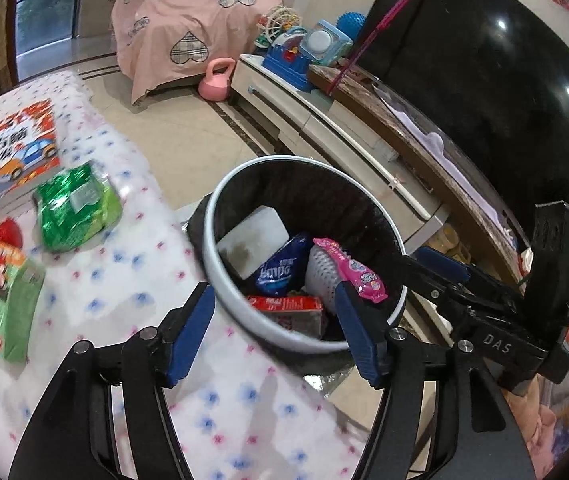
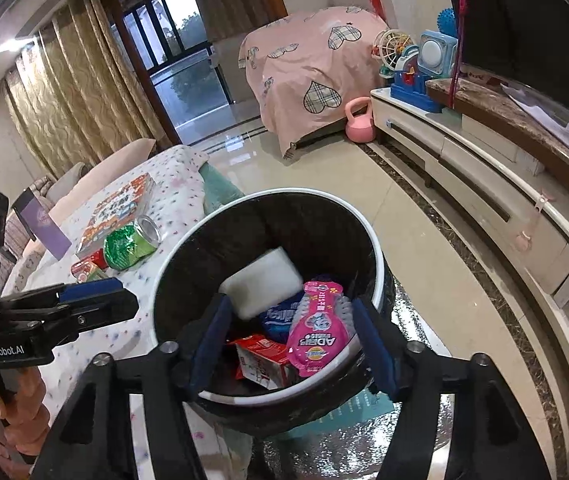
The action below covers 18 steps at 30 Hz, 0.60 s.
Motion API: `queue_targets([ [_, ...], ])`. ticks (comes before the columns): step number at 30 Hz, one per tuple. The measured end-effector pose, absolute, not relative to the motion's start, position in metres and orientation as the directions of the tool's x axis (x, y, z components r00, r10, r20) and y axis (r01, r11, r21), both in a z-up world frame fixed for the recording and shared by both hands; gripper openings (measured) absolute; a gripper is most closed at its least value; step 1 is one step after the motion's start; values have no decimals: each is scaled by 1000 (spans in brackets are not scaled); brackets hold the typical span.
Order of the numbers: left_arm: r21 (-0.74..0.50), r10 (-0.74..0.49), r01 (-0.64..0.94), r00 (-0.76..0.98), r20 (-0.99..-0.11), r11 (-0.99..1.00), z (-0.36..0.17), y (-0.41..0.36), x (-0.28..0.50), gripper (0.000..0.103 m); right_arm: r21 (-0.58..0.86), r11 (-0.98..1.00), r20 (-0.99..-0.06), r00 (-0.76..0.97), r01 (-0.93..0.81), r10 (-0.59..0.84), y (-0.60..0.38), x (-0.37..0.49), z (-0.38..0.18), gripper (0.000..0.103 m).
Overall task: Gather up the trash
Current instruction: 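Move both open tools back toward the remaining items on the table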
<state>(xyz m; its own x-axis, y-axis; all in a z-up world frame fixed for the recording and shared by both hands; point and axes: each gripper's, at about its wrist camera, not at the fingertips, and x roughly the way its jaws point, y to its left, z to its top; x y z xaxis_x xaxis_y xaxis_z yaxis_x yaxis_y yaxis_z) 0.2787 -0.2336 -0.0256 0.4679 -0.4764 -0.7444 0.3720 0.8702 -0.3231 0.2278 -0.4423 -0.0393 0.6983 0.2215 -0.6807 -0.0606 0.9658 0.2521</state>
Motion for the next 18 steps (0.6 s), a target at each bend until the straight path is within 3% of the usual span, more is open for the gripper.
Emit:
queue_targets([
  [4,-353,-485,343,469,-739,870,-28,-212,267,64,280,957,-660,710,-71,246,-433,219,-35,83],
  [9,-366,-472,300,497,-728,881,-29,-174,245,64,312,946,-635,720,-93,280,-413,205,-33,89],
  [18,-370,-411,190,545,-731,909,-43,-98,218,64,383,913,-607,707,-139,362,-368,185,-40,92],
])
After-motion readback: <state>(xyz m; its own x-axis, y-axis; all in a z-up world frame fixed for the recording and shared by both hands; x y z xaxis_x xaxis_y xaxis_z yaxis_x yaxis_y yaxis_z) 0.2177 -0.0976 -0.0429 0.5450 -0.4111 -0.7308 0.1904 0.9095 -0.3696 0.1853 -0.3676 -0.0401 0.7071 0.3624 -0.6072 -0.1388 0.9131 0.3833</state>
